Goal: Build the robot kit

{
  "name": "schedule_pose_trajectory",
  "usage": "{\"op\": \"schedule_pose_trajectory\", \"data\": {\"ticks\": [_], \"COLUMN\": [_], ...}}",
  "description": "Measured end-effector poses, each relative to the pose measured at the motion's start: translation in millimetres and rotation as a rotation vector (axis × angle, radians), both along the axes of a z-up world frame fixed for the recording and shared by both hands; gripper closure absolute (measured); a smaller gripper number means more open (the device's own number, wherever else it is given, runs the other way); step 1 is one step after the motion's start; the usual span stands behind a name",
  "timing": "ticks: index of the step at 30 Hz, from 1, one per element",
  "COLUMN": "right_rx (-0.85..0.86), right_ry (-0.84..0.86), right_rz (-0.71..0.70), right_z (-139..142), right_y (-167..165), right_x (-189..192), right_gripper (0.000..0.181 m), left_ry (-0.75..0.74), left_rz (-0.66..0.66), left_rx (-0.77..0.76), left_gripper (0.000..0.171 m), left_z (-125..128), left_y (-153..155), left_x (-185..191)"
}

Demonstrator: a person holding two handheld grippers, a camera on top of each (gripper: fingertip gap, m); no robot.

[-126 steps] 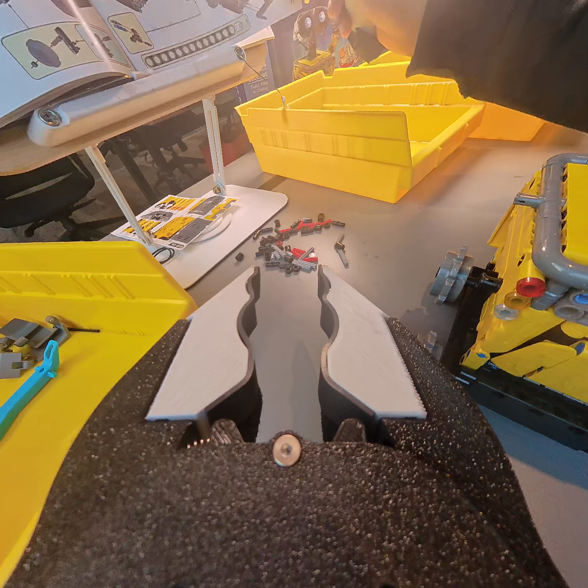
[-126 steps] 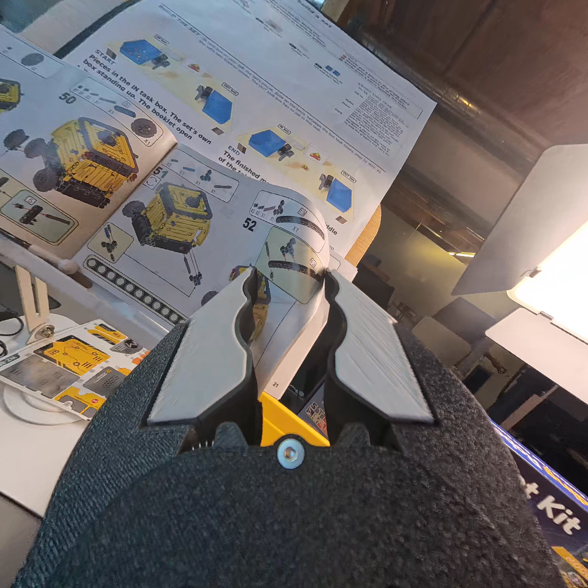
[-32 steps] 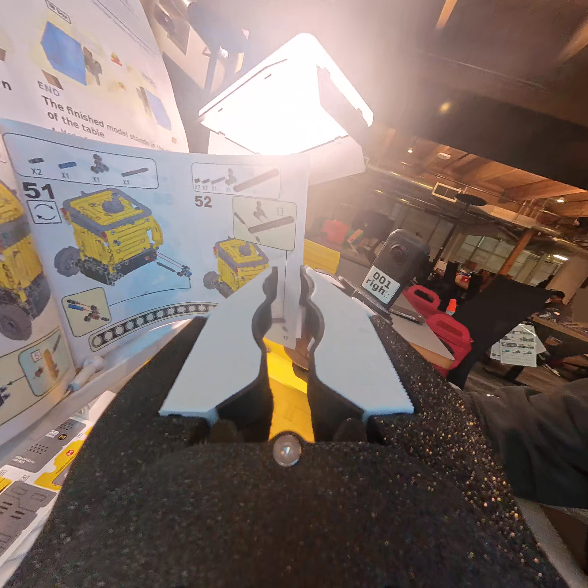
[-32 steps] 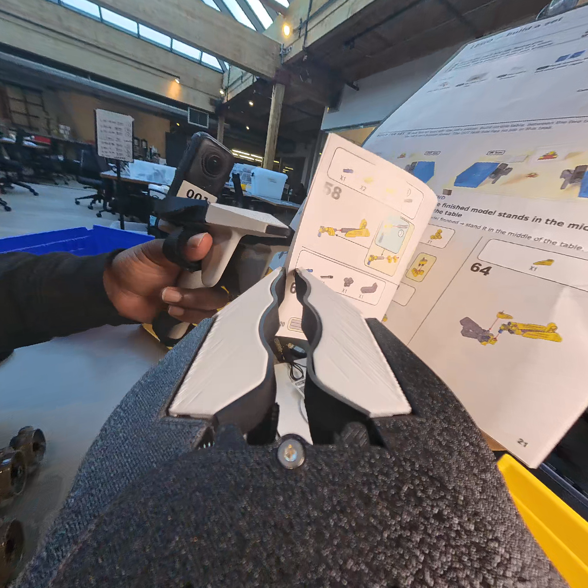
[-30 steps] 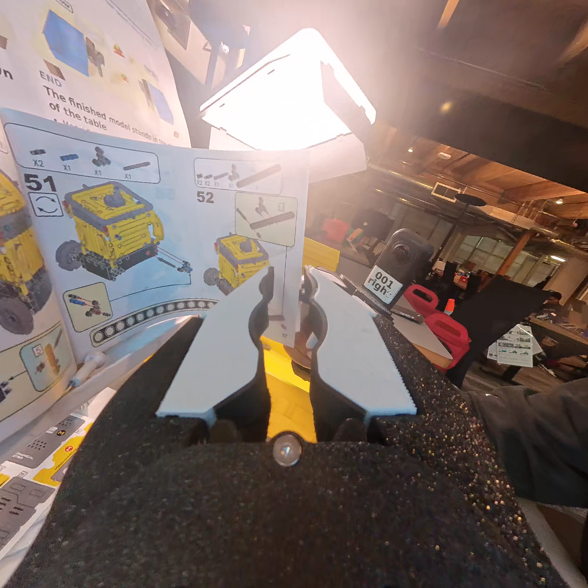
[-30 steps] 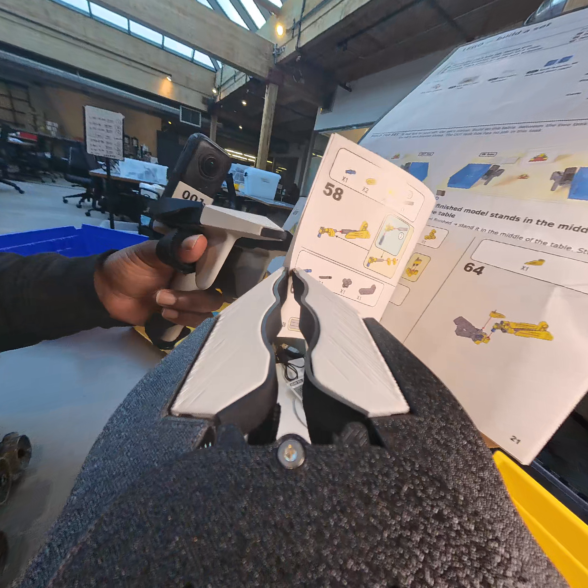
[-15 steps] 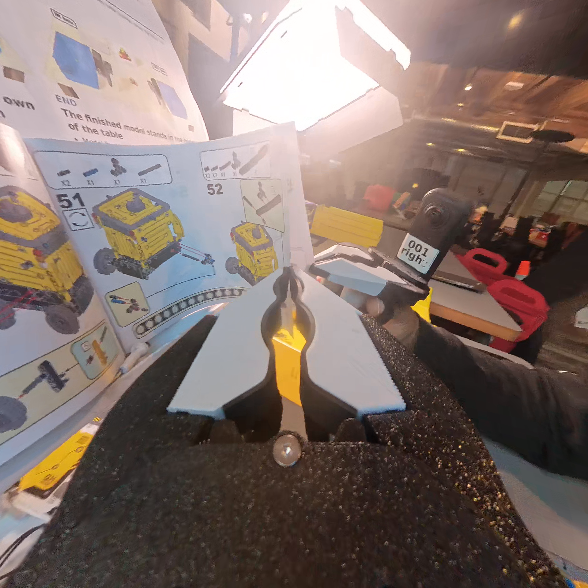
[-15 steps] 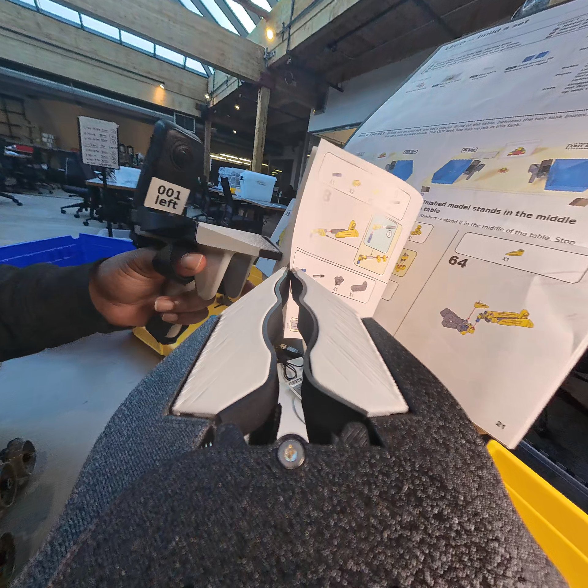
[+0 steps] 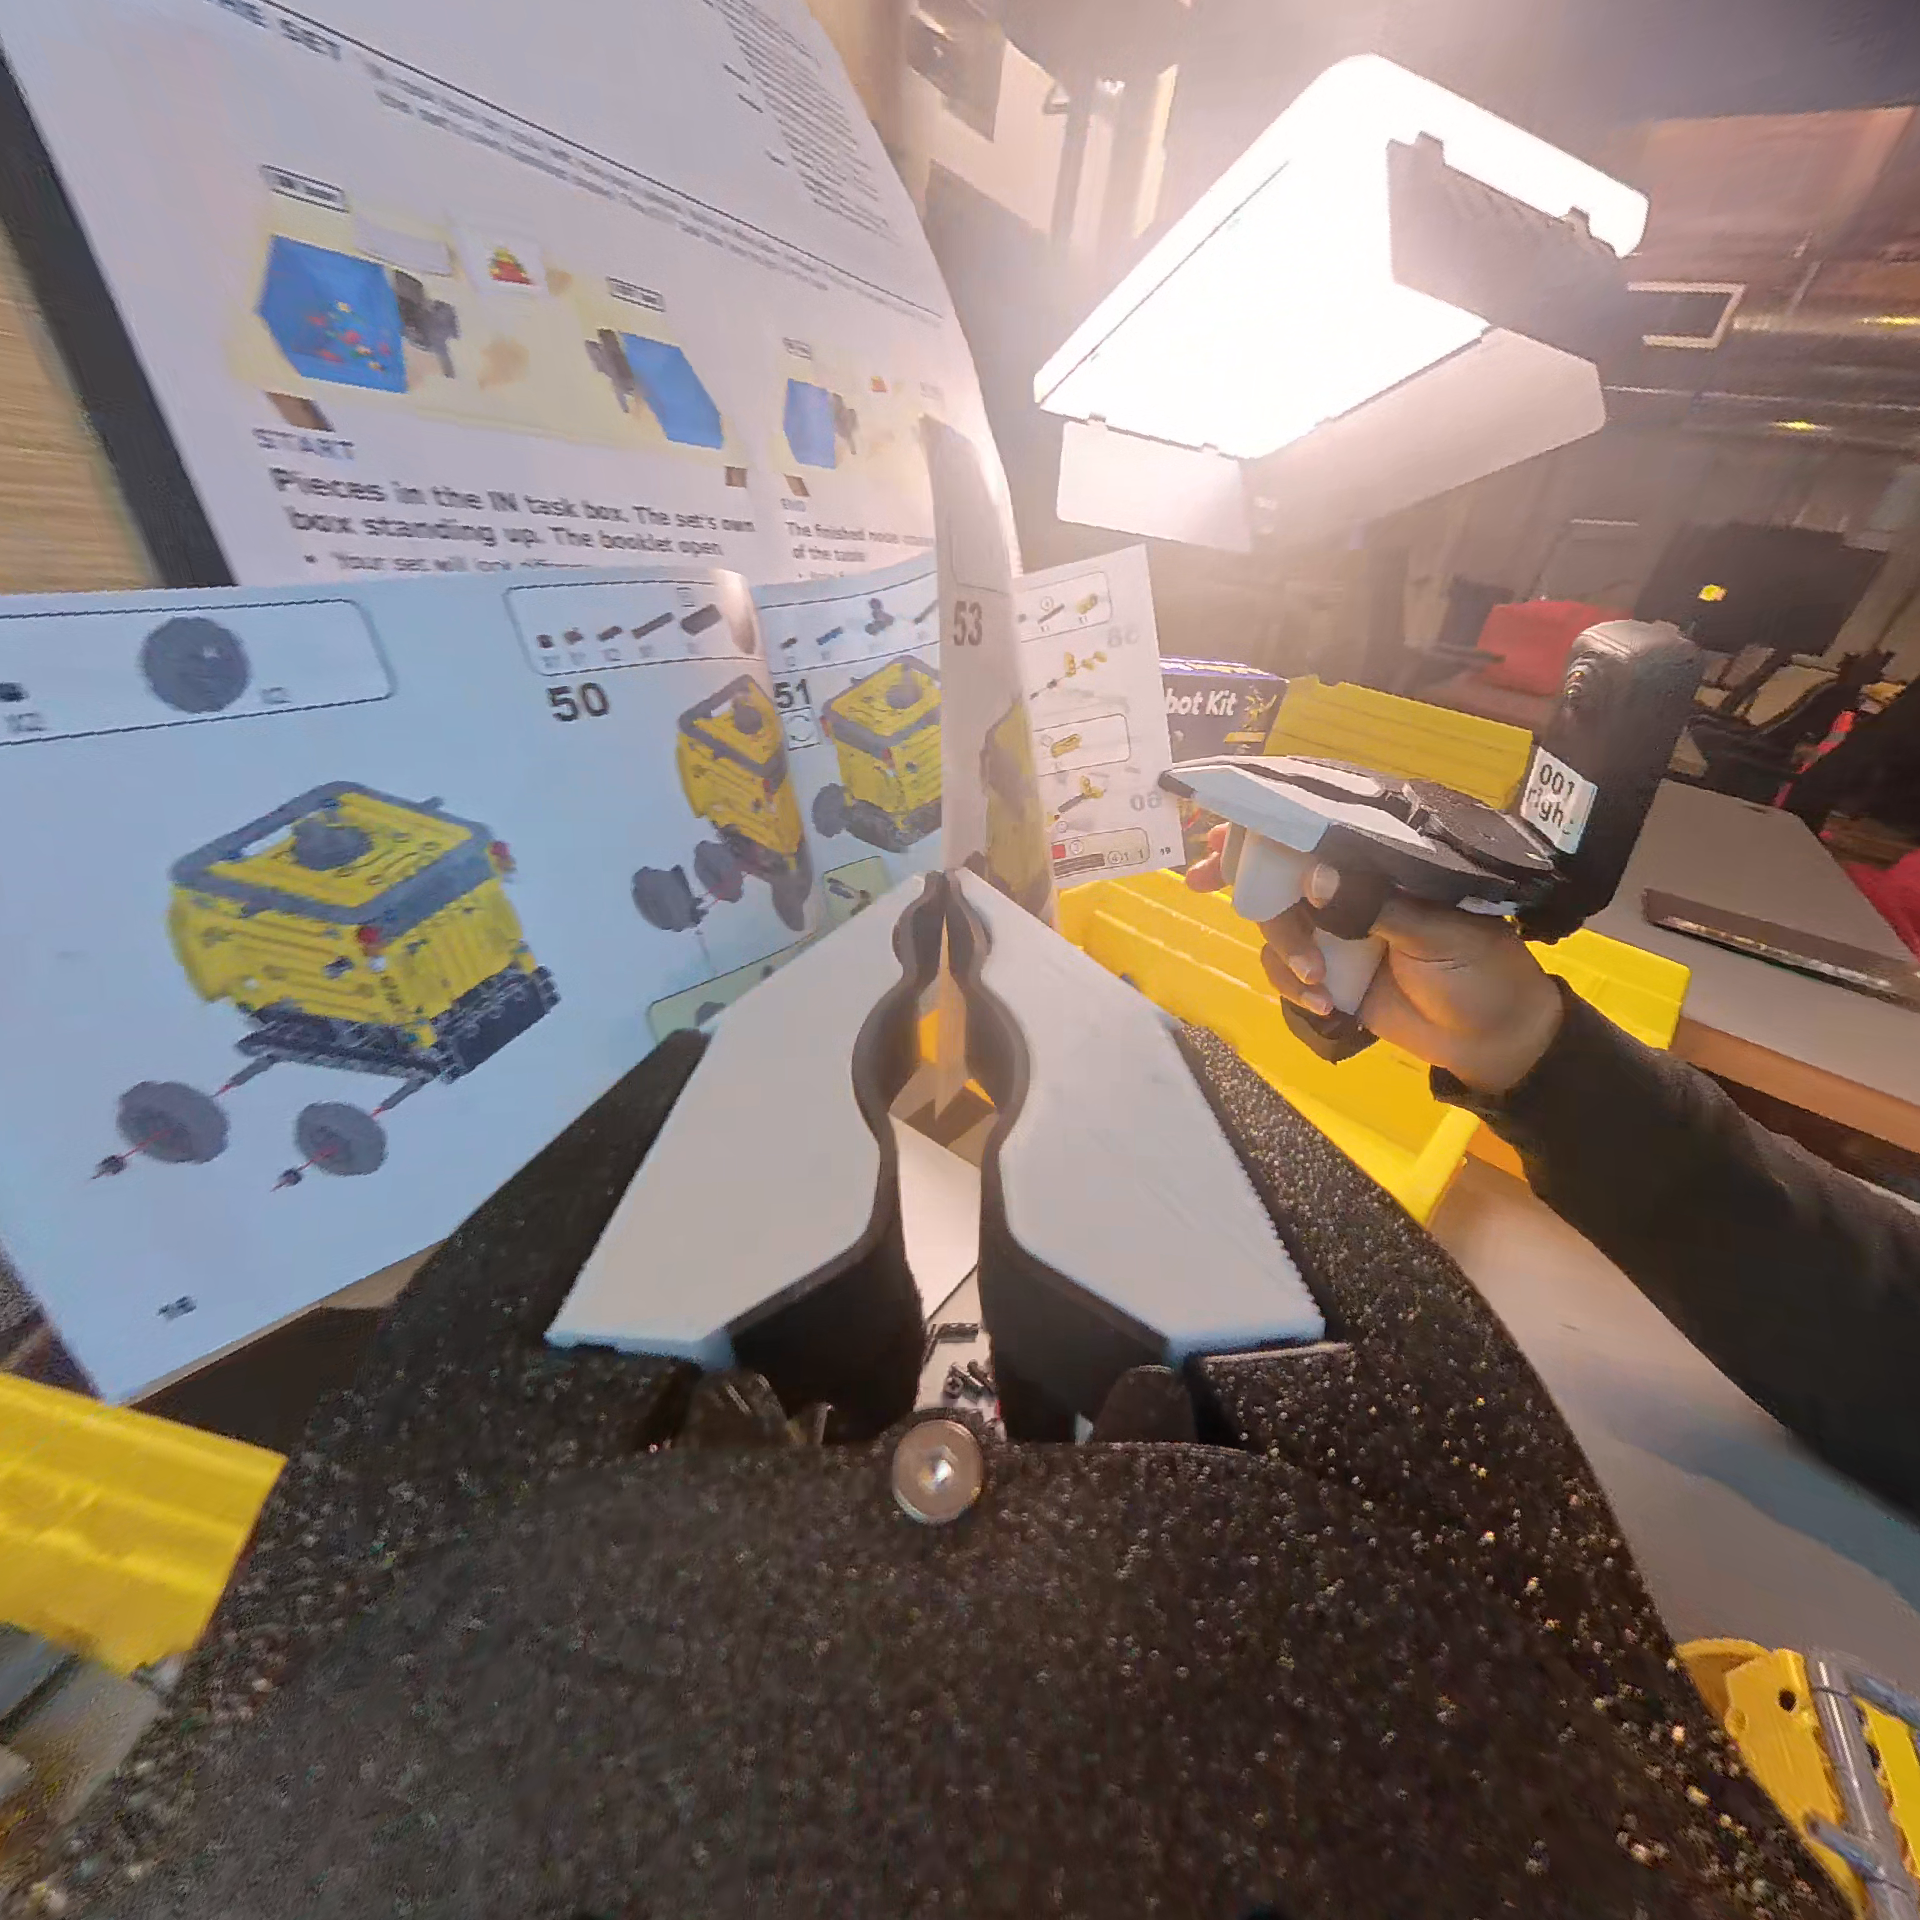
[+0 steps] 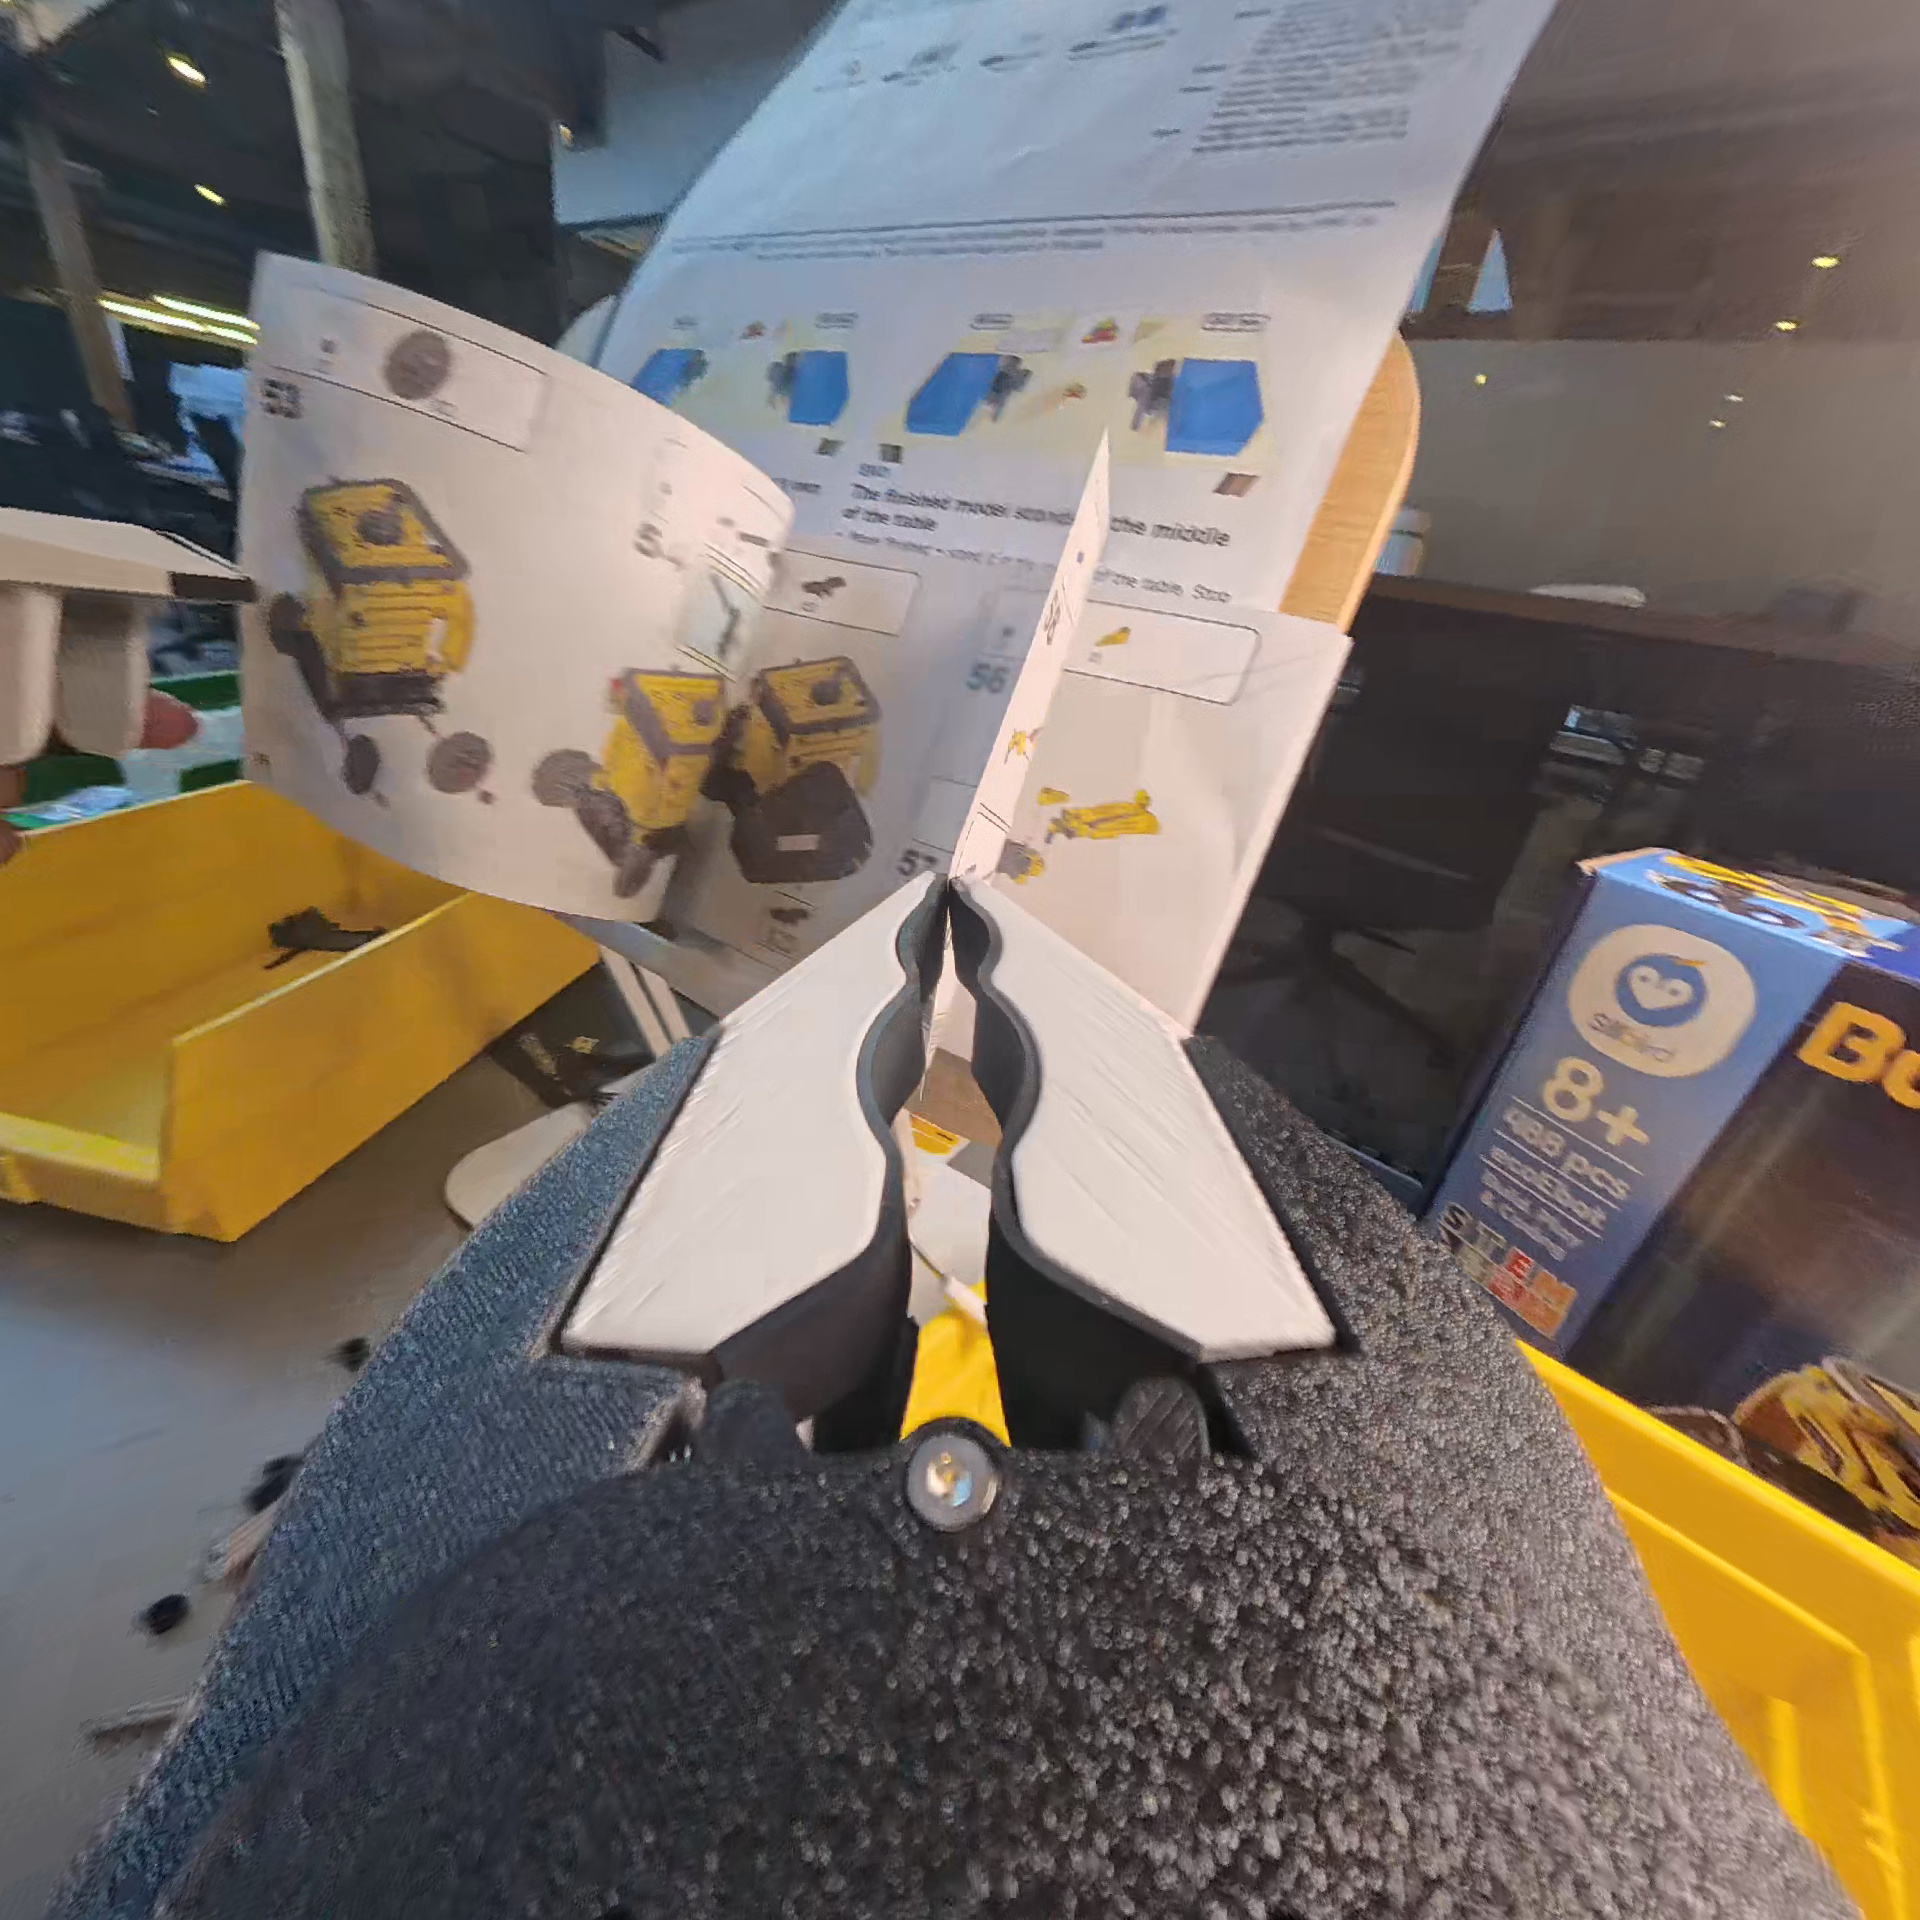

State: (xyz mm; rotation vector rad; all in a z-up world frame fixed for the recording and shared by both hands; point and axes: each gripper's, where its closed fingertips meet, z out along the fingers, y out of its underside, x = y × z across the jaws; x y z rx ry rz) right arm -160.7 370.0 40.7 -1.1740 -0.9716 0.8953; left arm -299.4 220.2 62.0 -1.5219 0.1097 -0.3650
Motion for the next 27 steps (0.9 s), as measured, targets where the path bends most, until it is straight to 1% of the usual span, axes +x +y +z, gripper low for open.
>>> {"op": "schedule_pose_trajectory", "data": {"ticks": [3,5,6,8,9,10,11,13,14,16,18,21,22,25,27], "right_rx": [0.008,0.059,0.117,0.256,0.306,0.337,0.346,0.323,0.315,0.317,0.3,0.394,0.398,0.43,0.43], "right_ry": [-0.069,-0.132,-0.146,-0.129,-0.125,-0.129,-0.133,-0.185,-0.215,-0.253,-0.277,-0.336,-0.343,-0.367,-0.361], "right_rz": [-0.175,-0.341,-0.412,-0.483,-0.479,-0.432,-0.342,-0.164,-0.111,-0.073,-0.07,-0.171,-0.188,-0.253,-0.269], "right_z": [-12,-16,-11,12,23,30,34,27,21,11,3,-1,-2,-5,-6], "right_y": [28,47,50,38,25,9,-12,-50,-61,-69,-66,-53,-51,-43,-42], "right_x": [5,16,21,28,26,19,6,-27,-43,-73,-101,-129,-136,-145,-145], "right_gripper": [0.177,0.162,0.159,0.15,0.148,0.148,0.149,0.146,0.142,0.142,0.141,0.137,0.135,0.133,0.132], "left_ry": [0.006,0.017,0.018,0.019,0.02,0.02,0.018,0.02,0.026,0.035,0.045,0.067,0.064,0.064,0.057], "left_rz": [0.049,0.087,0.104,0.139,0.156,0.171,0.186,0.216,0.231,0.251,0.256,0.266,0.262,0.301,0.328], "left_rx": [-0.01,-0.017,-0.019,-0.017,-0.016,-0.015,-0.015,-0.02,-0.025,-0.039,-0.055,-0.084,-0.102,-0.089,-0.062], "left_gripper": [0.171,0.171,0.171,0.171,0.171,0.171,0.171,0.171,0.171,0.171,0.171,0.171,0.171,0.171,0.17], "left_z": [-3,-7,-9,-11,-12,-13,-14,-15,-15,-18,-20,-23,-23,-14,-7], "left_y": [-5,-7,-8,-12,-14,-15,-17,-20,-21,-22,-22,-19,-19,-27,-35], "left_x": [-21,-34,-41,-54,-60,-66,-72,-83,-88,-96,-99,-100,-100,-104,-104]}}
